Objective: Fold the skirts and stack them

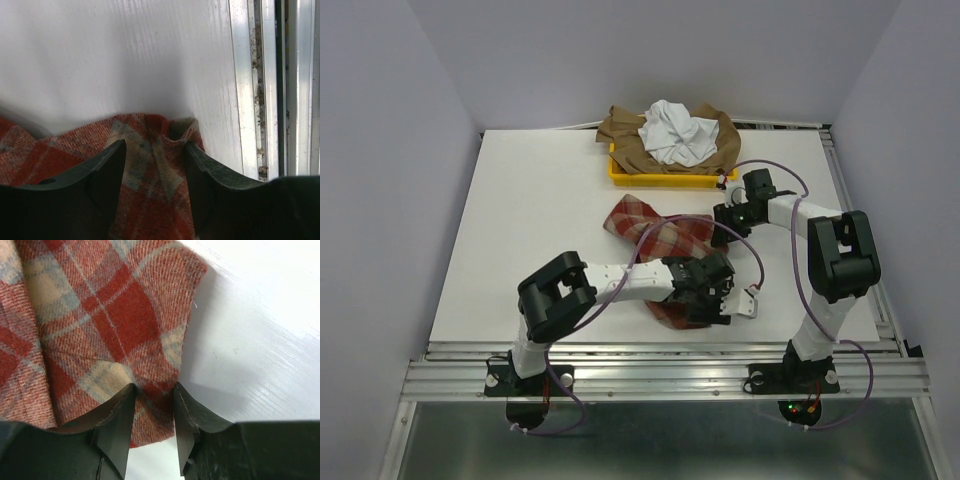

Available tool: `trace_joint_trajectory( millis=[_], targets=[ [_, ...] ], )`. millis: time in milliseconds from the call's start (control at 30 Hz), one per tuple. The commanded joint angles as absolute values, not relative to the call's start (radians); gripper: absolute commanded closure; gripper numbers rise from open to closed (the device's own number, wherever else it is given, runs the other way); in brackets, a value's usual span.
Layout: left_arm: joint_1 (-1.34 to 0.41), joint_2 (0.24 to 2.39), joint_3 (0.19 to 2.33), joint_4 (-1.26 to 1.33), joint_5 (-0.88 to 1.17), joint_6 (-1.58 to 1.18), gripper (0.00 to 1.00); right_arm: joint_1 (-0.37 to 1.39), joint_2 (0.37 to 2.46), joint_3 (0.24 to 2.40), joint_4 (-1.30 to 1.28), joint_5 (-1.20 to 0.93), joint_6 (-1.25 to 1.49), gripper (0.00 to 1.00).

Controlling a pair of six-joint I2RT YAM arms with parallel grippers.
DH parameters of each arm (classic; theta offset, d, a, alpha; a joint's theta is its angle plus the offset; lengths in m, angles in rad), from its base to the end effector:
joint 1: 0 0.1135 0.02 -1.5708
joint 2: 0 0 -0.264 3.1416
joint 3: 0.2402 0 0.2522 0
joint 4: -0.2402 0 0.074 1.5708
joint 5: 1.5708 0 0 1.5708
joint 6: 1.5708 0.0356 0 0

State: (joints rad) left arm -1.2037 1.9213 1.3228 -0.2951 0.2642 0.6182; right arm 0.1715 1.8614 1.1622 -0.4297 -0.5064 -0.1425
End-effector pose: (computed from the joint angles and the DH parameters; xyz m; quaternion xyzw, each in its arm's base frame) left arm 0.1402 -0.3904 0.1886 0.7656 0.5386 -0.2140 0.2794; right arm 0.3584 0.0796 0.1597 -0.2019 0.9244 0.2475 0.2086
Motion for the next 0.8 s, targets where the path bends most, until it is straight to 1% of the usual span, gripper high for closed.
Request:
trace_joint_trajectory(
  millis=[0, 267, 567, 767],
  targets=[
    [-1.189, 1.839, 1.351, -0.284, 0.342, 0.612, 0.39, 0.172, 1.871, 1.135, -0.410, -0.506, -0.153, 0.59],
    [-1.126, 1.812, 1.404, -0.331, 0.479, 0.620, 0.37, 0.172, 1.875, 1.131, -0.410, -0.514, -0.155, 0.59],
    [-1.120, 1.894, 1.442, -0.334, 0.482, 0.620, 0.38, 0.172, 1.887, 1.137, -0.410, -0.514, -0.158, 0.59],
    [-1.138, 1.939, 1.427, -0.330, 0.442, 0.620, 0.38, 0.163, 1.904, 1.141, -0.411, -0.506, -0.156, 0.59]
  ],
)
